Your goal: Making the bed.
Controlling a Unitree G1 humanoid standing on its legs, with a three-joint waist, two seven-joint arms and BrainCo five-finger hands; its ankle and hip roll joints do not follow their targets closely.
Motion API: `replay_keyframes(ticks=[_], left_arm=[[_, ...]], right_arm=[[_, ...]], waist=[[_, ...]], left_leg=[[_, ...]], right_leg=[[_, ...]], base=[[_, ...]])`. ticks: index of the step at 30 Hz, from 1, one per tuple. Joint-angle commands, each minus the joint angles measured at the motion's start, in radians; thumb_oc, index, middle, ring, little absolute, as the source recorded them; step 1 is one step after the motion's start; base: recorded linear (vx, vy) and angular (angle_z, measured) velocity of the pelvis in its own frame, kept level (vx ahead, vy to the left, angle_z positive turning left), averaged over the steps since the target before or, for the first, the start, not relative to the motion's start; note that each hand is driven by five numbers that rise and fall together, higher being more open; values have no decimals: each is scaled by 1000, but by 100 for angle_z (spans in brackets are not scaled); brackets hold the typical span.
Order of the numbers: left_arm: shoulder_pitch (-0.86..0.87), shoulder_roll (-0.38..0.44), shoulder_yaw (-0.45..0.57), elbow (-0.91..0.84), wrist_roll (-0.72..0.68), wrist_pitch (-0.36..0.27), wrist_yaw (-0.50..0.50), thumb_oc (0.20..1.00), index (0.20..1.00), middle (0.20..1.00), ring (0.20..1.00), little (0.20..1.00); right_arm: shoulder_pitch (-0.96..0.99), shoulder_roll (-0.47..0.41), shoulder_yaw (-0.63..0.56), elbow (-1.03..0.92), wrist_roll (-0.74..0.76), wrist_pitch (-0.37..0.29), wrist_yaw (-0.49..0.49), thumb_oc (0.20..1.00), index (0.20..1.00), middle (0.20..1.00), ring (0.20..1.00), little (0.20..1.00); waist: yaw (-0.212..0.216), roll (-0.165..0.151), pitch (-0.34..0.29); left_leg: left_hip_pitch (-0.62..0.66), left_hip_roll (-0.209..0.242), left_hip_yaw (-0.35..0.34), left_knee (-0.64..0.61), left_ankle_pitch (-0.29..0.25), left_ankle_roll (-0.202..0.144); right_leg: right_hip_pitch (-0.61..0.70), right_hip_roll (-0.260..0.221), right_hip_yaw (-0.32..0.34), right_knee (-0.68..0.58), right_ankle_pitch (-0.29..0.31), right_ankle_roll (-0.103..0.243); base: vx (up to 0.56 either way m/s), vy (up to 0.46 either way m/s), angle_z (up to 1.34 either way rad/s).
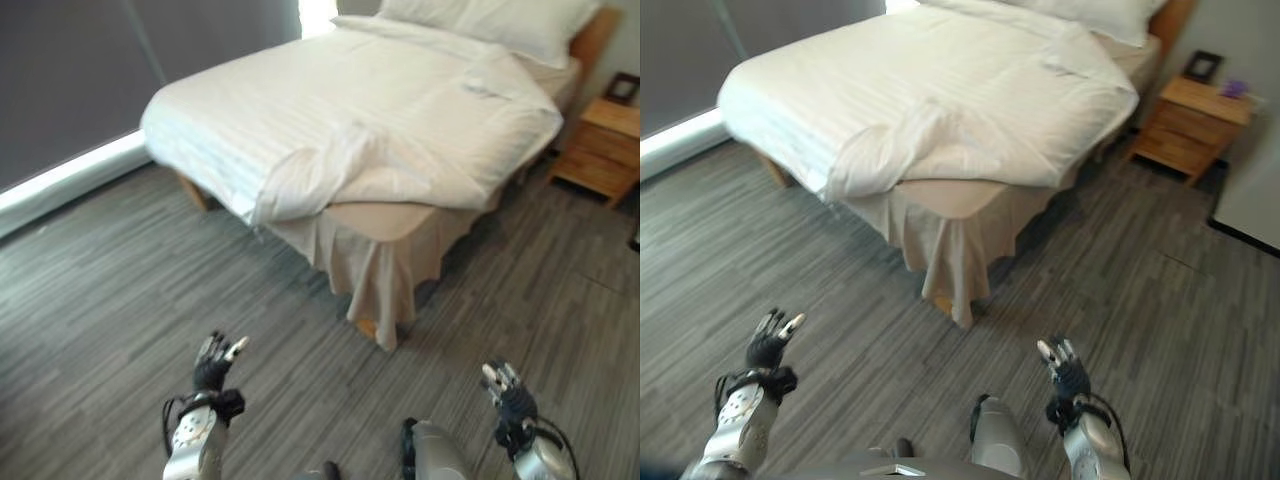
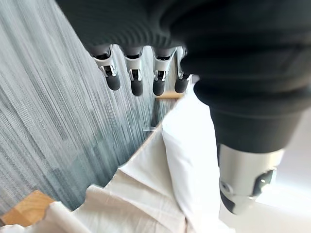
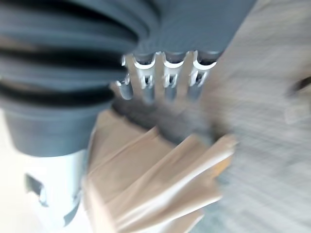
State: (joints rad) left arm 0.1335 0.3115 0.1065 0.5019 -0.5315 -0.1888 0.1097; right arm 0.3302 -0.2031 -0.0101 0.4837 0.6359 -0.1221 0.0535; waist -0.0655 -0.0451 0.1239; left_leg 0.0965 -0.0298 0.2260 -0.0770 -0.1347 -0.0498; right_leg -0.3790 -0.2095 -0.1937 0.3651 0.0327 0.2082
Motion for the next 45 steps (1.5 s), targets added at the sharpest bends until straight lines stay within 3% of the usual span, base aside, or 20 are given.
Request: replay_keyframes(ticks=[1, 5, 6, 7, 8, 10, 15, 16, 20, 25, 26, 28, 30, 31, 33, 34, 35, 38, 41, 45], left_arm=[[-37, 60, 60, -83, 17, -85, 48, 1000, 1000, 1000, 1000, 1000], [-27, 33, 79, -77, 0, -104, 64, 1000, 1000, 1000, 1000, 1000], [-40, 19, 73, -72, -16, -103, 63, 1000, 1000, 1000, 1000, 1000], [-40, 19, 73, -72, -17, -103, 62, 1000, 1000, 1000, 1000, 1000], [-53, 18, 65, -79, -30, -101, 60, 1000, 1000, 1000, 1000, 1000], [-52, 18, 67, -78, -33, -105, 56, 1000, 1000, 1000, 1000, 1000], [-8, 6, 78, -88, -44, -92, 40, 1000, 1000, 1000, 1000, 1000], [24, 22, 86, -70, -34, -88, 21, 1000, 1000, 1000, 1000, 1000], [28, 43, 84, -70, -20, -86, -10, 1000, 1000, 1000, 1000, 1000], [29, 72, 75, -81, -24, -83, -37, 1000, 1000, 1000, 1000, 1000], [37, 83, 59, -97, -27, -80, -51, 1000, 1000, 1000, 1000, 1000], [46, 85, 51, -104, -28, -79, -60, 1000, 1000, 1000, 1000, 1000], [72, 96, 13, -123, -27, -74, -83, 1000, 1000, 1000, 1000, 1000], [72, 93, 17, -122, -27, -75, -83, 1000, 1000, 1000, 1000, 1000], [70, 111, -37, -136, -45, -77, -87, 1000, 1000, 1000, 1000, 1000], [69, 108, -35, -136, -45, -77, -87, 1000, 1000, 1000, 1000, 1000], [62, 124, -52, -133, -51, -79, -88, 1000, 1000, 1000, 1000, 1000], [32, 158, -100, -135, -66, -78, -77, 1000, 1000, 1000, 1000, 1000], [23, 168, -105, -132, -64, -78, -73, 1000, 1000, 1000, 1000, 1000], [23, 161, -99, -111, -69, -76, -53, 1000, 1000, 1000, 1000, 1000]], right_arm=[[-10, -25, -8, -57, 51, -50, 2, 1000, 1000, 1000, 1000, 1000], [-31, -39, -36, -28, 71, -61, -13, 1000, 1000, 1000, 1000, 1000], [-67, -58, -63, -16, 116, -75, -35, 1000, 1000, 1000, 1000, 1000], [-68, -58, -63, -16, 116, -75, -34, 1000, 1000, 1000, 1000, 1000], [-88, -82, -85, -36, 150, -86, -40, 1000, 1000, 1000, 1000, 1000], [-103, -103, -88, -36, 133, -83, -41, 1000, 1000, 1000, 1000, 1000], [-163, -166, -120, -18, 67, -81, -72, 1000, 1000, 1000, 1000, 1000], [-178, -206, -138, -22, 24, -89, -68, 1000, 1000, 1000, 1000, 1000], [-255, -286, -113, -17, -91, -74, -54, 1000, 1000, 1000, 1000, 1000], [-327, -392, -73, -28, -233, -52, -49, 1000, 1000, 1000, 1000, 1000], [-406, -480, -17, 8, -322, -29, -43, 1000, 1000, 1000, 1000, 1000], [-458, -537, 20, 29, -386, -18, -32, 1000, 1000, 1000, 1000, 1000], [-668, -666, 148, 123, -506, 10, -39, 1000, 1000, 1000, 1000, 1000], [-680, -666, 158, 130, -505, 7, -39, 1000, 1000, 1000, 1000, 1000], [-1023, -761, 348, 339, -596, 21, -92, 1000, 1000, 1000, 1000, 1000], [-1032, -760, 355, 343, -595, 19, -92, 1000, 1000, 1000, 1000, 1000], [-1206, -812, 453, 442, -639, 28, -111, 1000, 1000, 1000, 1000, 1000], [-1546, -826, 644, 706, -721, 52, -169, 1000, 1000, 1000, 1000, 1000], [-1702, -838, 752, 771, -763, 63, -183, 1000, 1000, 1000, 1000, 1000], [-1811, -817, 792, 811, -747, 77, -214, 1000, 1000, 1000, 1000, 1000]], waist=[[-36, 2, 8], [-30, 6, -17], [-18, -1, -15], [-20, -1, -15], [4, -27, 20], [18, -42, 32], [71, -59, 37], [110, -41, 7], [130, -24, -31], [141, -25, -43], [148, -29, -42], [154, -33, -41], [176, -41, -32], [172, -40, -32], [202, -51, -7], [198, -49, -9], [210, -54, 1], [253, -66, 35], [268, -69, 53], [305, -87, 71]], left_leg=[[152, 85, -97, -9, 101, 17], [143, 119, -104, 69, 125, -7], [52, 144, -113, 269, 195, -36], [45, 146, -117, 279, 191, -37], [-83, 154, -125, 570, 264, -64], [-129, 136, -152, 646, 274, -57], [-205, 173, -146, 468, 248, -36], [-202, 179, -156, 116, 283, -47], [-128, 152, -192, 20, 279, -54], [-88, 125, -163, -10, 251, -33], [-94, 113, -155, -10, 238, -22], [-102, 106, -154, -10, 232, -16], [-137, 94, -155, -10, 227, -9], [-139, 93, -154, -10, 227, -9], [-199, 84, -162, -10, 237, -8], [-204, 84, -163, -10, 239, -7], [-237, 80, -173, -10, 246, -9], [-315, 69, -209, -10, 267, -15], [-355, 64, -229, -10, 276, -18], [-388, 61, -236, -10, 274, -15]], right_leg=[[178, 93, 13, -272, 148, -20], [231, 119, -4, -286, 109, -71], [283, 125, -22, -308, 83, -102], [282, 125, -24, -309, 83, -103], [344, 122, -37, -333, 67, -148], [361, 119, -37, -342, 58, -160], [442, 97, -28, -407, 50, -136], [490, 103, -21, -441, 19, -112], [526, 91, -8, -438, -2, -97], [523, 63, 11, -440, 12, -76], [511, 50, 17, -444, 20, -66], [503, 43, 18, -446, 25, -60], [470, 31, 18, -452, 38, -46], [468, 31, 19, -452, 38, -46], [413, 28, 11, -452, 51, -38], [409, 29, 11, -452, 53, -38], [384, 28, 6, -452, 61, -36], [332, 31, -20, -452, 75, -34], [301, 33, -35, -452, 79, -31], [279, 39, -42, -452, 77, -27]], base=[[183, -83, 37], [267, -157, 17], [123, -135, 18], [206, -318, 23], [73, -191, 36], [116, -164, 42], [272, 10, -9], [403, 153, -21], [385, 175, -23], [184, 159, -26], [61, 88, -9], [63, 117, -13], [22, 113, 1], [-74, 71, -4], [-106, 46, 2], [-78, 20, 3], [-90, 12, 8], [-51, 7, 28], [-9, -6, 34], [42, -9, 14]])
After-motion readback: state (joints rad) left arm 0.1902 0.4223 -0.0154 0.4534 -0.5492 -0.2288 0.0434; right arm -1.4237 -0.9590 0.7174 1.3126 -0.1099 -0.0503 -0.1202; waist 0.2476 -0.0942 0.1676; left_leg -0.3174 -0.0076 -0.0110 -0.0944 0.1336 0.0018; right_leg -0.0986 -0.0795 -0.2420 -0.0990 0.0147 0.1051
